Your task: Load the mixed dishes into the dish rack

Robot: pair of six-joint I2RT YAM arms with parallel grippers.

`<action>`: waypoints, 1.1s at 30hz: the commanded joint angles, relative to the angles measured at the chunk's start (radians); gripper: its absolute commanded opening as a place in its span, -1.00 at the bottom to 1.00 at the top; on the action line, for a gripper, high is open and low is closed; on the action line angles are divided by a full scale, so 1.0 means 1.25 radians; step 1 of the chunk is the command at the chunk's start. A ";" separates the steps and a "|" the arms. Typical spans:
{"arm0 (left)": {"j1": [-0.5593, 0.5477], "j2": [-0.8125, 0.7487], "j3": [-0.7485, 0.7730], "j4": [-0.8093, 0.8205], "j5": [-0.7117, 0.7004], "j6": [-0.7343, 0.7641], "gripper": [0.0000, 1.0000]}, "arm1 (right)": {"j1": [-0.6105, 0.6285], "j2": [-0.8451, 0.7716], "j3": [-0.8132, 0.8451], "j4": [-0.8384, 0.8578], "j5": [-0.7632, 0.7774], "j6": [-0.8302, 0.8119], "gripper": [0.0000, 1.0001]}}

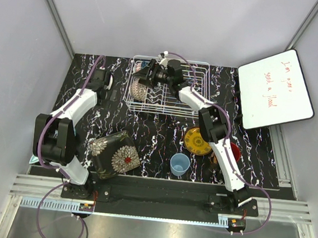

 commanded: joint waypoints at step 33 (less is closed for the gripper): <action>0.015 -0.133 -0.042 -0.002 0.036 0.069 0.98 | -0.044 -0.452 -0.480 0.003 0.117 -0.216 0.85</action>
